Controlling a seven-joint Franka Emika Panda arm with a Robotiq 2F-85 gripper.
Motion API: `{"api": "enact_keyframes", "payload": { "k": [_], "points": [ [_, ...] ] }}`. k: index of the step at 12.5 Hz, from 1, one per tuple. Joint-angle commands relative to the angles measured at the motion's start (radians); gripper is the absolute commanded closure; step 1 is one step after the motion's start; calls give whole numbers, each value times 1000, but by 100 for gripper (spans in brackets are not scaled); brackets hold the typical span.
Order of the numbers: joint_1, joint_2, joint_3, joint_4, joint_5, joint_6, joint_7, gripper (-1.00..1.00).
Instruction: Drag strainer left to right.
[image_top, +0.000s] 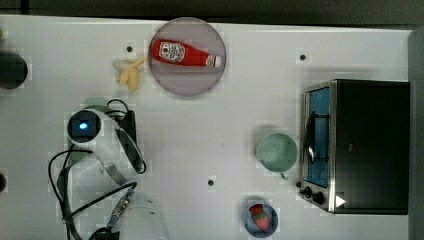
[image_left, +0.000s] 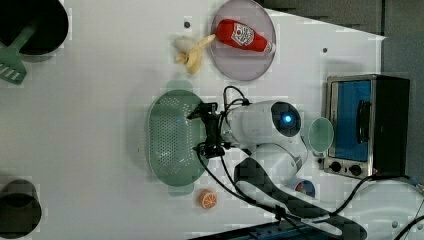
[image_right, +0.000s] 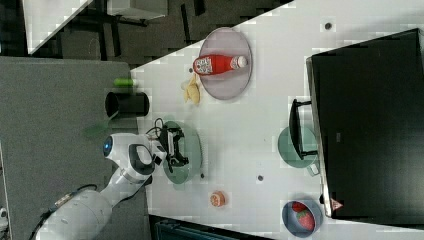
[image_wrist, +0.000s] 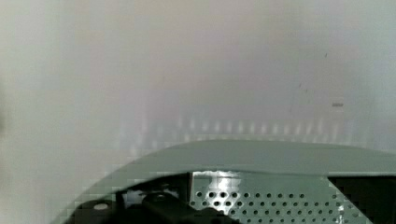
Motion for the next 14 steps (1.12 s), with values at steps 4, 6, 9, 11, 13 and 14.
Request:
{"api": "enact_keyframes", "payload": {
  "k": [4, 6, 9, 11, 13, 14],
  "points": [
    [-36, -78, -78, -70, -14, -2, 22, -100],
    [-50, -106, -113, -108, -14, 11, 8, -100],
    [-70, -133, -168, -149, -14, 22, -91, -100],
    [-81, -144, -206, -170, -13, 32, -162, -100],
    [-90, -152, -241, -192, -13, 42, -193, -100],
    [-92, -156, -259, -203, -13, 54, -203, -100]
  ]
}}
